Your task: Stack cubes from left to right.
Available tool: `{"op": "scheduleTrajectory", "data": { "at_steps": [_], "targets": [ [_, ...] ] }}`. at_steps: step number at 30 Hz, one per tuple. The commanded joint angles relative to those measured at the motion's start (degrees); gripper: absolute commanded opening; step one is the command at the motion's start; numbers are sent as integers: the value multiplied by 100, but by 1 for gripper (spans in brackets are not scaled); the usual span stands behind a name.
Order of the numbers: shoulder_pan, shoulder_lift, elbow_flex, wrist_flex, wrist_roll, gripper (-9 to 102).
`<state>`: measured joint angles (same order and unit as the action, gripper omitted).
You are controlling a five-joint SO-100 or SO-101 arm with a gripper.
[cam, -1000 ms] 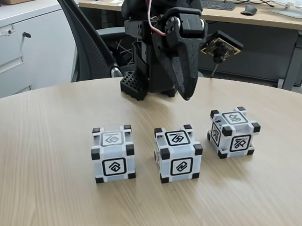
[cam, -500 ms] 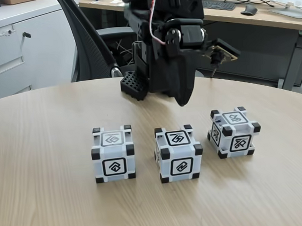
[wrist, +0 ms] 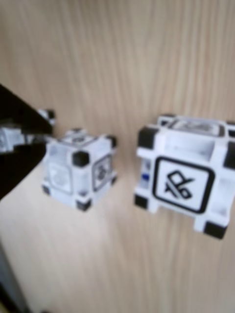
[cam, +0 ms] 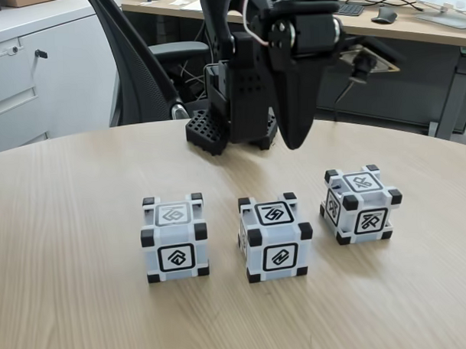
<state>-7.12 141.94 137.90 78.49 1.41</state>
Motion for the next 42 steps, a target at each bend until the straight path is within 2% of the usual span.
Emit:
{"op": "scheduleTrajectory", "data": {
  "at_steps": [1, 8, 13, 24, 28, 34, 36, 42],
  "targets": [
    [53, -765, -844, -79, 246, 0],
    [62, -2329, -1986, -9, 826, 0],
    [62, -2988, -2259, 9, 1160, 0],
    [-97, -2979, -2180, 18, 1890, 0],
    [-677, -2979, -2180, 18, 1793, 0],
    [-1688, -2979, -2180, 18, 2408, 0],
    [-1951, -2979, -2180, 18, 2514, 3],
    [-2206, -2988, -2180, 26, 2496, 20]
  ]
}}
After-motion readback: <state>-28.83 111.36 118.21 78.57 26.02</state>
